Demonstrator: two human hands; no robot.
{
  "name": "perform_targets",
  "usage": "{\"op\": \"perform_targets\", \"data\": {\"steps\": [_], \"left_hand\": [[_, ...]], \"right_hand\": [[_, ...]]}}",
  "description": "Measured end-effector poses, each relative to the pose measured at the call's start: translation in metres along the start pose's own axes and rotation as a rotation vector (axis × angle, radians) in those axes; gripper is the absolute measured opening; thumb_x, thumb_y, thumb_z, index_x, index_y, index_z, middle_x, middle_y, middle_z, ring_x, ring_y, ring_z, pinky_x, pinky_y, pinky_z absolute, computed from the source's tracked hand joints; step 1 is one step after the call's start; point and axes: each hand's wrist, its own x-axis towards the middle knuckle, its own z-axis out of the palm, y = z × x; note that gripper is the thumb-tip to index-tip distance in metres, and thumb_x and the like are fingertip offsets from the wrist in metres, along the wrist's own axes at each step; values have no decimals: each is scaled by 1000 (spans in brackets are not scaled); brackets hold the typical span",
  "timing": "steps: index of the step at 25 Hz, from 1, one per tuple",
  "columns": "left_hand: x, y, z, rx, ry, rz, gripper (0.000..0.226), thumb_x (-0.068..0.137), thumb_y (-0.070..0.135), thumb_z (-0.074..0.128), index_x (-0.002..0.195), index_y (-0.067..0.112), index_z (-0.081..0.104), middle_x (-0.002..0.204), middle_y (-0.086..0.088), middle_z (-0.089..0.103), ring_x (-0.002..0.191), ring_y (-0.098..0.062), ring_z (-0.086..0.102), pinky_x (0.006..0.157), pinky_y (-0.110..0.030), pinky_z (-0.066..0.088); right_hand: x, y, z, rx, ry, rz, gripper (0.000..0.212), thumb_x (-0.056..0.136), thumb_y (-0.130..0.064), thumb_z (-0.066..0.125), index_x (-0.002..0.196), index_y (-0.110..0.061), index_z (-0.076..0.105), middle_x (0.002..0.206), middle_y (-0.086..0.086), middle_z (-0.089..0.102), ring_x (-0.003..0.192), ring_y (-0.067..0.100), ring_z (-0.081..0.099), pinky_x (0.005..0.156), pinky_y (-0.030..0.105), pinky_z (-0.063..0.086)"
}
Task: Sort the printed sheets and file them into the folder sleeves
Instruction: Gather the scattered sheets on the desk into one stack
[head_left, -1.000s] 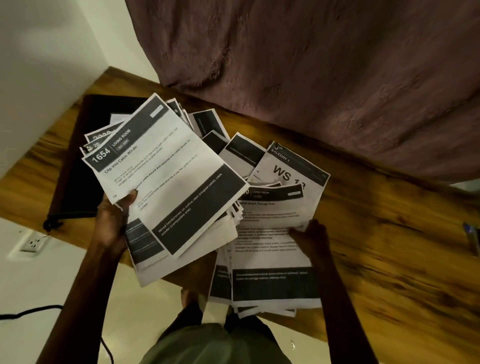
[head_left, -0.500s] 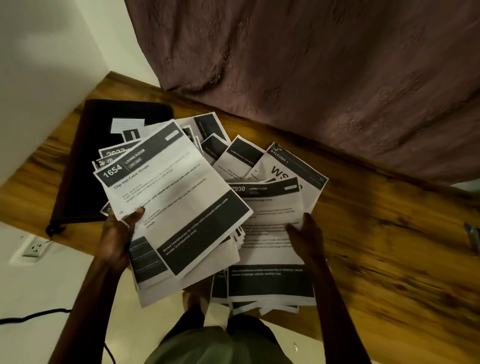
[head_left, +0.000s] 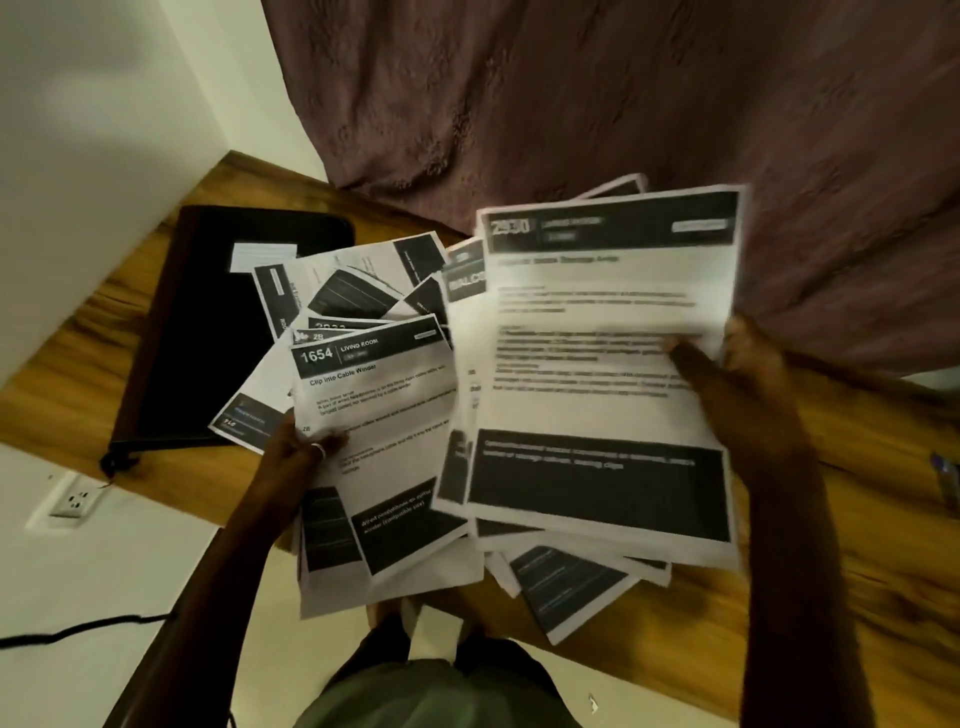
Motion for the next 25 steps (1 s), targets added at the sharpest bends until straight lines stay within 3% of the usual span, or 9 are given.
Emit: {"op": "perform_targets", "data": {"steps": [4, 7, 9, 11, 14, 16, 18, 22, 25], "left_hand": [[4, -3, 2, -65, 87, -74, 29, 102, 35, 51, 127, 20, 57, 105, -9, 74, 86, -25, 74, 65, -40, 60], [4, 2, 3, -88, 124, -88, 38, 100, 54, 45, 117, 26, 64, 98, -1, 76, 85, -23, 73, 68, -38, 57], [2, 6, 2, -43, 80, -49, 32, 96, 46, 56, 121, 27, 62, 104, 1, 75, 89, -21, 74, 66, -36, 60], [2, 7, 3, 3, 36, 3, 35, 91, 25, 68, 125, 22, 57, 109, -1, 74, 93, -20, 74, 67, -37, 62], [-2, 13, 8, 61, 41, 18, 52, 89, 8, 69, 132, 18, 43, 112, -7, 69, 97, -22, 73, 67, -35, 63], [-8, 24, 10, 27, 19, 62, 46, 90, 4, 68, 131, 12, 47, 109, -7, 71, 94, -20, 74, 65, -30, 61], [-14, 40, 8, -33, -51, 100, 39, 88, 2, 68, 126, 6, 58, 110, -9, 74, 96, -24, 74, 70, -34, 61], [-16, 68, 15, -44, -190, 62, 35, 86, 4, 70, 120, 7, 64, 110, -12, 75, 99, -33, 73, 76, -46, 61], [-9, 90, 54, 11, -310, 22, 34, 87, 13, 73, 120, 16, 64, 111, -5, 75, 100, -24, 73, 82, -46, 60]], "right_hand": [[20, 51, 101, 17, -402, 10, 24, 95, -28, 62, 118, -27, 55, 104, -14, 67, 89, -3, 68, 70, 14, 55], [26, 81, 167, 23, -507, 58, 32, 94, -25, 64, 123, -16, 54, 116, 2, 69, 96, 12, 71, 74, 25, 59], [21, 87, 196, -53, -527, 25, 39, 93, -22, 65, 128, -14, 49, 124, 10, 64, 109, 23, 66, 79, 29, 58], [13, 96, 219, -196, -490, -68, 52, 90, -24, 68, 135, -14, 43, 132, 13, 54, 123, 27, 54, 91, 39, 54], [7, 109, 234, -350, -291, -50, 65, 86, -31, 71, 140, -15, 39, 139, 13, 43, 129, 29, 42, 101, 47, 48], [7, 106, 225, -128, -275, 98, 56, 85, -32, 73, 131, -16, 45, 129, 9, 53, 120, 25, 54, 89, 40, 56], [2, 97, 199, 181, -376, 243, 48, 84, -32, 76, 123, -19, 52, 118, 4, 66, 110, 25, 66, 82, 37, 60], [-15, 100, 136, 575, -588, 284, 41, 93, -17, 66, 133, -20, 56, 126, 5, 67, 116, 24, 64, 91, 44, 55], [-25, 114, 99, 624, -528, 284, 46, 93, -5, 63, 137, -13, 53, 131, 10, 64, 120, 29, 61, 95, 47, 53]]}}
